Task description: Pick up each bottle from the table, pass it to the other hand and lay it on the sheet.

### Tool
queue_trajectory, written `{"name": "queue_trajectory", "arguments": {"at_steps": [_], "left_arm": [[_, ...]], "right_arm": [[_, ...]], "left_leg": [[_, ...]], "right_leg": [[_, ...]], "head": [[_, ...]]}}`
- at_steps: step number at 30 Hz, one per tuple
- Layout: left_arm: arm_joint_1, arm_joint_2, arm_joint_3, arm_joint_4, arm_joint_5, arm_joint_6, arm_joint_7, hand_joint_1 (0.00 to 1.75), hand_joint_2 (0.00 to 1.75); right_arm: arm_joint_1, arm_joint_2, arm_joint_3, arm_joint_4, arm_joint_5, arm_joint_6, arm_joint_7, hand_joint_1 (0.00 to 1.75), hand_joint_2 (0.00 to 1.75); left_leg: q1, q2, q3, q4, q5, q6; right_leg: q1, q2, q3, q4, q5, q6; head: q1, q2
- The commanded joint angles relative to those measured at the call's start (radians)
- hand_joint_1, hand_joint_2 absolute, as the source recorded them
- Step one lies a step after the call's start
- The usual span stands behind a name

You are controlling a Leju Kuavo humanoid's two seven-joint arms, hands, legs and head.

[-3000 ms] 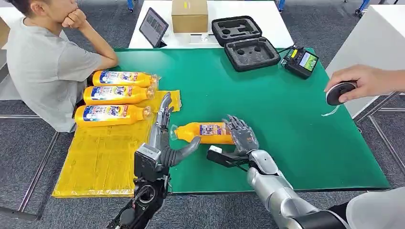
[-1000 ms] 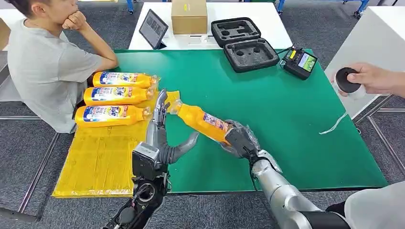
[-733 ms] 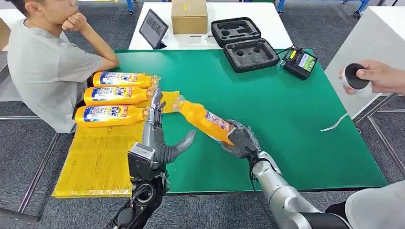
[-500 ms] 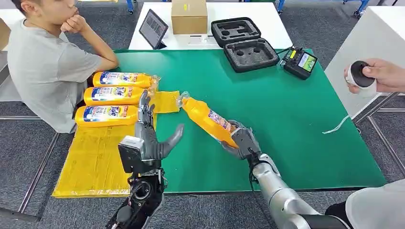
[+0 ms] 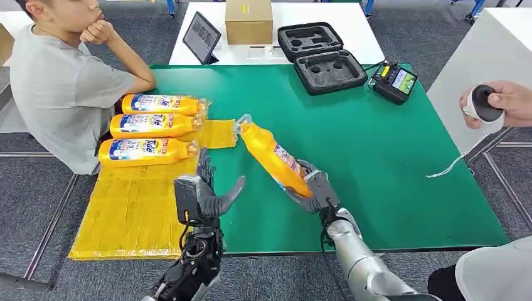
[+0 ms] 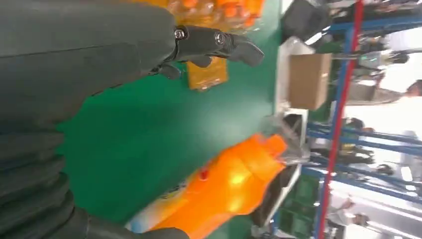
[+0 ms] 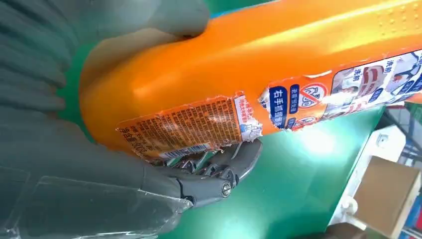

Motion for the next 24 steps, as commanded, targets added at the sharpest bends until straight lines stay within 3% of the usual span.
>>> {"name": "queue_trajectory", "arguments": {"at_steps": [1, 14, 24], "left_arm": [[-0.087, -0.015, -0.036, 0.225, 0.049, -0.041, 0.002, 0.0, 1.75], [-0.089, -0.013, -0.039, 0.219, 0.05, -0.042, 0.002, 0.0, 1.75], [-0.133, -0.013, -0.024, 0.243, 0.091, -0.029, 0.002, 0.0, 1.75]], "right_arm": [[0.023, -0.011, 0.175, -0.042, -0.075, -0.019, 0.003, 1.75, 1.75], [0.023, -0.009, 0.188, -0.04, -0.081, -0.018, 0.003, 1.75, 1.75], [0.034, 0.026, 0.332, -0.014, -0.094, -0.041, 0.003, 1.75, 1.75]], "left_leg": [[0.001, -0.001, 0.003, 0.0, -0.001, -0.002], [0.001, -0.001, 0.001, 0.0, -0.001, -0.002], [0.001, 0.0, 0.0, 0.0, -0.001, -0.002]], "right_leg": [[0.0, 0.0, 0.003, 0.0, -0.001, -0.001], [0.001, 0.0, 0.001, 0.0, -0.001, -0.001], [0.001, 0.001, 0.0, 0.0, -0.001, -0.001]], "head": [[0.0, 0.0], [0.0, 0.0], [0.0, 0.0]]}}
